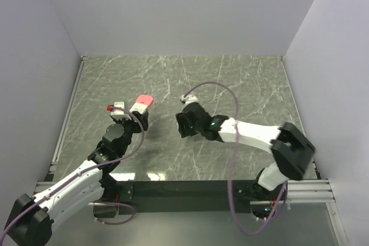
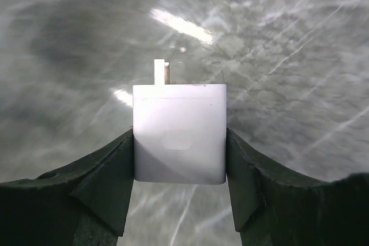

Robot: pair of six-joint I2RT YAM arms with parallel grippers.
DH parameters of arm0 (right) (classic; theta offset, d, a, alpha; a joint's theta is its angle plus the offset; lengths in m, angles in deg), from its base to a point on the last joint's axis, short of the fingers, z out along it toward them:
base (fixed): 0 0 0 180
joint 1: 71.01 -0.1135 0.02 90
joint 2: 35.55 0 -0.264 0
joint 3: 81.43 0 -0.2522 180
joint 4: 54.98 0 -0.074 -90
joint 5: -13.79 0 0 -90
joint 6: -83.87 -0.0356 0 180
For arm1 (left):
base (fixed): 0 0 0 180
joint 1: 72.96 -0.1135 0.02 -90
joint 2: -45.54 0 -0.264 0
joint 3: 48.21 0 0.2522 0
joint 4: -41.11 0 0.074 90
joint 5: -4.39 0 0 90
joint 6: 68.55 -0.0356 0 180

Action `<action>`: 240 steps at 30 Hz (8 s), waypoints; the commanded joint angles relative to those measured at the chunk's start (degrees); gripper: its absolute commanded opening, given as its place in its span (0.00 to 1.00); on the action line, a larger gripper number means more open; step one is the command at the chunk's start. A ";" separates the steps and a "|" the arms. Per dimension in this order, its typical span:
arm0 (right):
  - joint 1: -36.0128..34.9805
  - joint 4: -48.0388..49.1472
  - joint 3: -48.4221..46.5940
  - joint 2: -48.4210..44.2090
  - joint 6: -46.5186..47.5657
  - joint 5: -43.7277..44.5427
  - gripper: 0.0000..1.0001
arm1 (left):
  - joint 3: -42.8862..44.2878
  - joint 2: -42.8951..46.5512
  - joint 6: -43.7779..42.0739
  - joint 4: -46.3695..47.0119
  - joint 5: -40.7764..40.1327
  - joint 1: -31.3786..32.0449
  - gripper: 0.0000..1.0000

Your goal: Insert the plug

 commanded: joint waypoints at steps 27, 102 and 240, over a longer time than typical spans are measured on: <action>15.39 -52.69 -22.61 -26.01 9.68 -48.99 0.00 | 4.96 -22.17 -38.47 24.41 47.25 11.77 0.01; 20.23 -57.80 -18.84 -10.09 6.70 -53.67 0.00 | 17.62 -26.39 -54.12 3.30 41.45 25.92 0.01; 19.70 -46.02 -14.53 -13.08 -0.07 -37.85 0.00 | 14.02 -24.90 -39.09 24.38 43.47 25.74 0.01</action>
